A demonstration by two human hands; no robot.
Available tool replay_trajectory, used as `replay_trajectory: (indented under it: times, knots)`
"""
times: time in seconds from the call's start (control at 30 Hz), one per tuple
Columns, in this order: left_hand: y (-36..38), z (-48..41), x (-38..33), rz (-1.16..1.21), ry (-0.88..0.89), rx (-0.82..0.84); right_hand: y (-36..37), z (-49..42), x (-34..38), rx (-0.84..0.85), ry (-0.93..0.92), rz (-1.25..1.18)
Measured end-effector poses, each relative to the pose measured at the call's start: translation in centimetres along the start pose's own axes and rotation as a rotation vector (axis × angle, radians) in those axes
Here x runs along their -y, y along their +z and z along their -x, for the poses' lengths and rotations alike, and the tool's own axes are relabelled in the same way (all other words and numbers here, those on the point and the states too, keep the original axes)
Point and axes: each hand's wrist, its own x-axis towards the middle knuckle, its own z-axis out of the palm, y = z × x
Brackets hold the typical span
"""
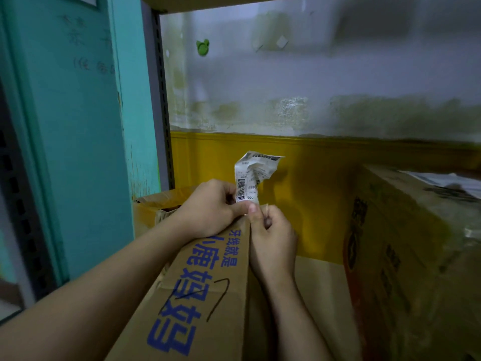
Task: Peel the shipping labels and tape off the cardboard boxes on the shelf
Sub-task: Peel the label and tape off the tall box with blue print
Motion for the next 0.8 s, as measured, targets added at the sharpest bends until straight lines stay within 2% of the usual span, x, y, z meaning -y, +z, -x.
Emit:
replay_trajectory:
  times: [0.37, 0.8]
  knots:
    - [0.18, -0.34, -0.23, -0.075, 0.03, 0.02, 0.63, -0.02, -0.46, -0.114, -0.029, -0.028]
    - [0.01, -0.25, 0.18, -0.055, 0.07, -0.017, 0.68, 0.06, -0.29, -0.133, -0.025, -0.046]
